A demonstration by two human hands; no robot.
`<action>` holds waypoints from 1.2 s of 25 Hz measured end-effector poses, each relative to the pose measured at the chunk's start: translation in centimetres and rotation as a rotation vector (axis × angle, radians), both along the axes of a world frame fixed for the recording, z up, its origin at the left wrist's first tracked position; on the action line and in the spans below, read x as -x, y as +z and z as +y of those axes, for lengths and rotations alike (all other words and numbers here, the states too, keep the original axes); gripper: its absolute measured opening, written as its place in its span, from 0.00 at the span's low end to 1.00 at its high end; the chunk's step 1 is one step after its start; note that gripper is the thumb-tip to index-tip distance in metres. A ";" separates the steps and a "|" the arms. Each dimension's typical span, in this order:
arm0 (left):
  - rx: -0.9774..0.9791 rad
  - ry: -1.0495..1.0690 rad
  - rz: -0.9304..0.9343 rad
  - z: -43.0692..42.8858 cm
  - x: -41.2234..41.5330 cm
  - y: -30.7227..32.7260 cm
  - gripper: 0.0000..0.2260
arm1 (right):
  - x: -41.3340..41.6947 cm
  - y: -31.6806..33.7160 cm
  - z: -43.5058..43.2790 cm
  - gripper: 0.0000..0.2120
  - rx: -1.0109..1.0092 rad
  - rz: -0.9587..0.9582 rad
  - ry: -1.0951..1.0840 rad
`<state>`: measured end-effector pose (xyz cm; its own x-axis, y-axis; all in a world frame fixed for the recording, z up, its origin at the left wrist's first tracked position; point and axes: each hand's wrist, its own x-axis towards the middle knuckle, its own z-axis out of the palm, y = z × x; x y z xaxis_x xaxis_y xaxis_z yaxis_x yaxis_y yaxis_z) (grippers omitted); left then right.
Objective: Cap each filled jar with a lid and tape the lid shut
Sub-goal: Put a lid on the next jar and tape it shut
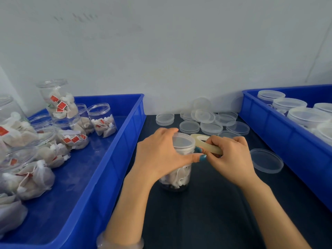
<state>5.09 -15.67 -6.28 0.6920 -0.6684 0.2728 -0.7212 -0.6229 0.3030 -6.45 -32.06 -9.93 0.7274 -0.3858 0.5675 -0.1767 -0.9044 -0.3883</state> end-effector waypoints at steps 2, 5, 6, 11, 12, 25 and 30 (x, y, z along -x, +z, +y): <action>-0.052 0.020 -0.061 -1.0 0.2 0.5 0.51 | -0.1 0.0 0.3 0.10 0.045 0.016 -0.012; -0.053 0.014 -0.075 -1.7 -0.2 0.5 0.42 | -0.4 -0.1 0.4 0.09 0.065 0.040 -0.039; -0.030 0.003 -0.058 -1.8 -0.3 0.3 0.39 | -0.4 -0.1 0.4 0.08 0.061 0.038 -0.059; 0.133 -0.019 0.013 -1.5 -0.3 -0.5 0.29 | -1.2 -0.7 1.6 0.10 -0.004 0.019 -0.165; 0.171 -0.009 -0.002 -1.4 -0.1 -0.7 0.27 | -1.5 -0.8 2.0 0.11 -0.017 0.012 -0.189; 0.188 0.131 -0.177 -3.5 1.5 -1.4 0.29 | -3.8 -0.9 1.8 0.07 0.077 0.020 -0.428; 0.238 0.083 -0.182 -3.0 2.8 -1.5 0.27 | -5.5 0.0 -1.3 0.16 0.000 0.114 -0.554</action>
